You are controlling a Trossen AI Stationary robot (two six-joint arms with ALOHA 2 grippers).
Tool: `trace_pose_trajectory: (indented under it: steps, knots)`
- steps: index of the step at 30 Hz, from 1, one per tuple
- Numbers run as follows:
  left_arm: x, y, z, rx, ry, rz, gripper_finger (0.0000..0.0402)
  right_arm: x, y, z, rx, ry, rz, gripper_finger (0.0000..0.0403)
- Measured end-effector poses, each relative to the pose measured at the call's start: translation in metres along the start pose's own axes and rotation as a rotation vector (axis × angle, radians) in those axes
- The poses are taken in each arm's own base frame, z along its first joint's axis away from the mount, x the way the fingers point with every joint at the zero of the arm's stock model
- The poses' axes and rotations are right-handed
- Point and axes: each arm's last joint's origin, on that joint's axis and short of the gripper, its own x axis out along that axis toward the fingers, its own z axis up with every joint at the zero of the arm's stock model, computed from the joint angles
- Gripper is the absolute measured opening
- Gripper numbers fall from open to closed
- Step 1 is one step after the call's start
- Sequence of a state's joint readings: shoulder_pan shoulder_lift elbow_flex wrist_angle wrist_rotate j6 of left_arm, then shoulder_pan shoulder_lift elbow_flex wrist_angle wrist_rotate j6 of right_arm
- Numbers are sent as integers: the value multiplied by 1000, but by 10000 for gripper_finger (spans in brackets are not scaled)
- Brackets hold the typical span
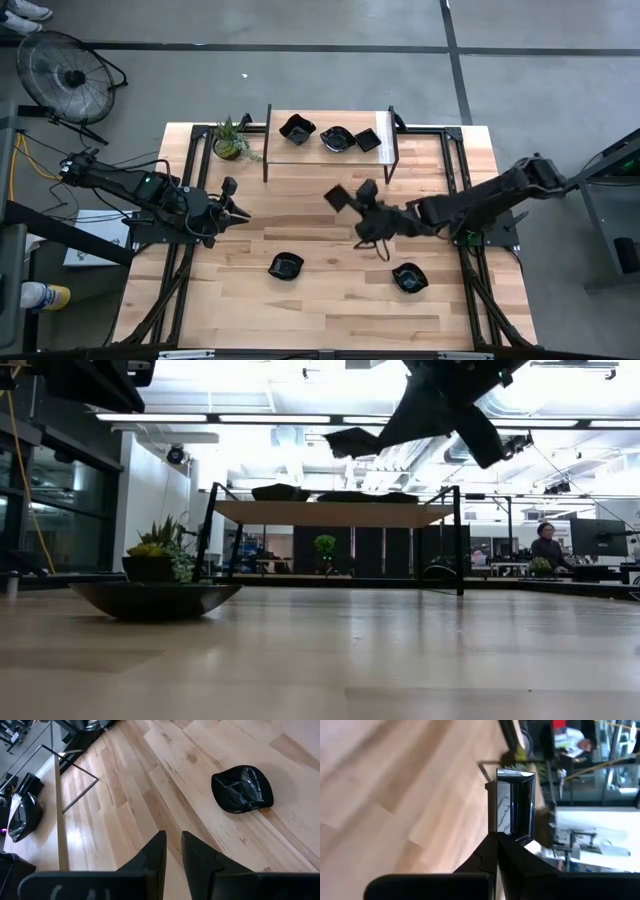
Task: Pick & Place Mini shaped plates
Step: Stack the black square plate on top of the black square plate on the shelf
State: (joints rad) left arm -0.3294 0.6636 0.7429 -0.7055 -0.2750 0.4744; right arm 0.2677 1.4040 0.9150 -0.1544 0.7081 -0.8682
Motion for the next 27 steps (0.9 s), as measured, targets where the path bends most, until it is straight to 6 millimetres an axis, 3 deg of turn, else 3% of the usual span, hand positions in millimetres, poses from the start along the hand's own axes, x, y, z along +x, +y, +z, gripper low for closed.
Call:
trace_pose_trajectory:
  steps: [10, 17, 27]
  knots:
    - [0, 0, 0, 1, 5, -3, 56, 5, -40, -41, 25, 79, -43, 1]
    - [0, -1, -1, 0, 14, -8, 56, 19, -52, -68, 21, 172, -31, 3]
    - [0, -1, -2, 0, 27, -15, 56, 29, -63, -91, -33, 275, -42, 2]
